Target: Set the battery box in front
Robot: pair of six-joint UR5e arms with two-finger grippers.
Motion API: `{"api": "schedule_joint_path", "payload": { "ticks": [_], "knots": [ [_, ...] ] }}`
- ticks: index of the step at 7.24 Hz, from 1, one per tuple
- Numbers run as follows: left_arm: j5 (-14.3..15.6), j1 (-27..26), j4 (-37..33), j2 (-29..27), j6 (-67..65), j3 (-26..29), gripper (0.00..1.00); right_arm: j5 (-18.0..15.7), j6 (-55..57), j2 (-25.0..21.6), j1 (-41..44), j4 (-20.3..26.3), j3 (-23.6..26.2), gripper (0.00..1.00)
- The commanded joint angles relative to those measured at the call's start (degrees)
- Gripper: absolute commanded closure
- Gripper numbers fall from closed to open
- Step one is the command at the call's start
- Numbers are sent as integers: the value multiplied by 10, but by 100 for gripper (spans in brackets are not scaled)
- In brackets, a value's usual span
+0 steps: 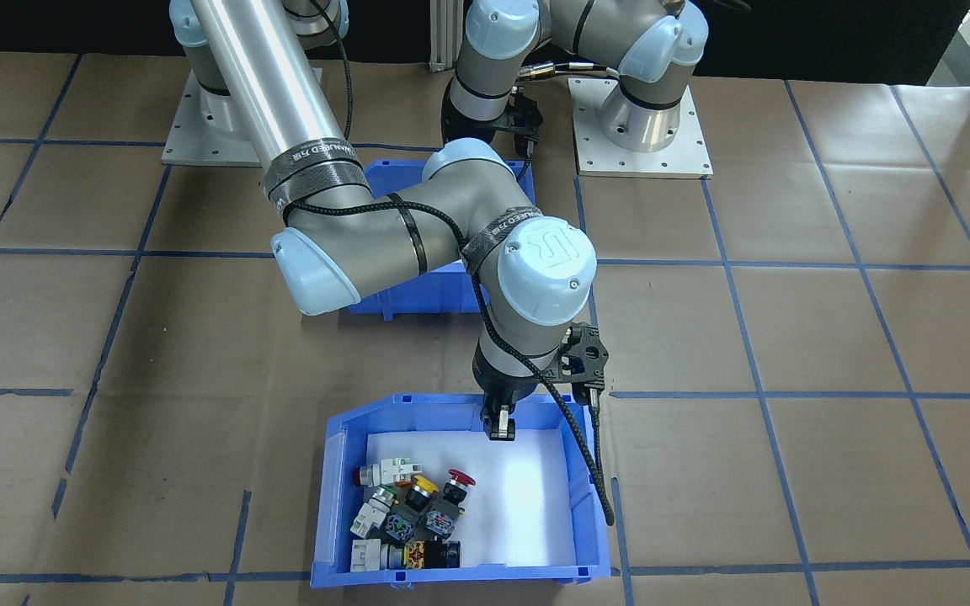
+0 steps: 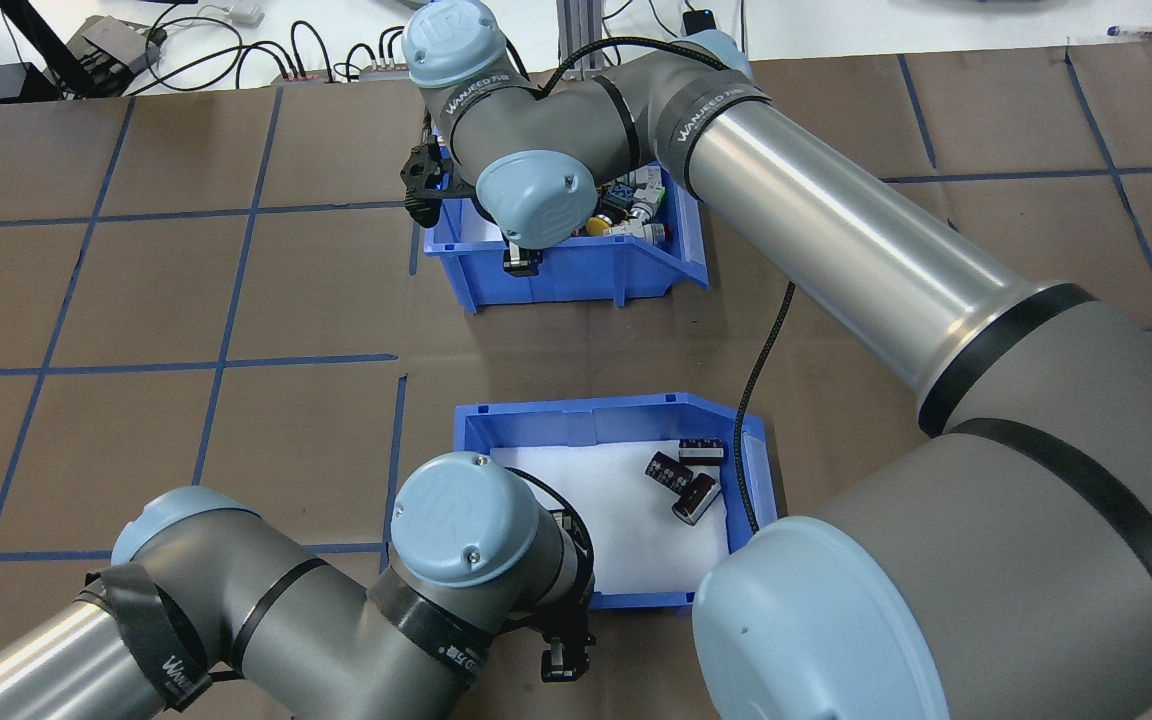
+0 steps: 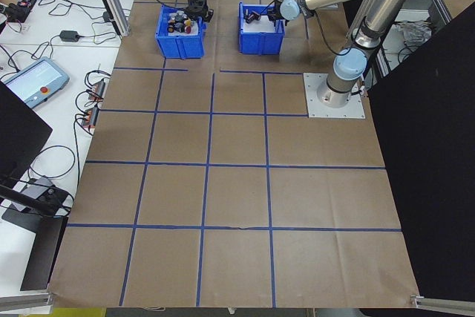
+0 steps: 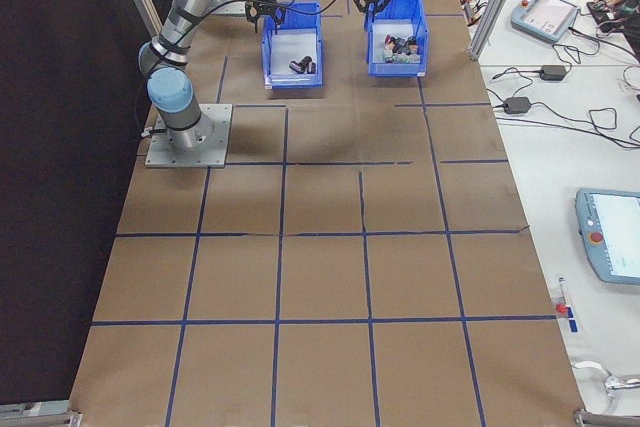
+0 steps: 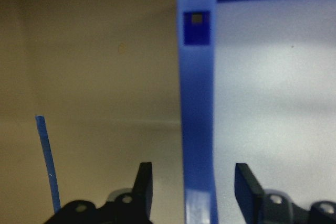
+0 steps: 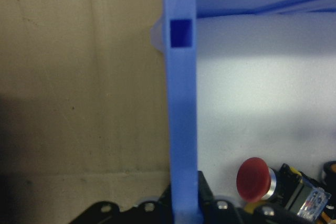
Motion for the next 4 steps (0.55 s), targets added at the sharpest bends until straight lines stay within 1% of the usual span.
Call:
{"api": "schedule_joint_path", "payload": {
  "ticks": [1, 2, 3, 4],
  "knots": [
    [0, 0, 3, -5, 19, 0, 87, -28, -25, -41, -36, 11, 5, 100],
    [0, 1, 18, -5, 23, 0, 99, -29, -63, -65, -69, 35, 6, 100],
    [-2, 1, 28, 0, 24, 4, 100, -29, -86, -85, -101, 59, 7, 100],
    [-1, 7, 28, 13, 31, 8, 100, -26, -93, -106, -129, 72, 26, 100]
  ]
}}
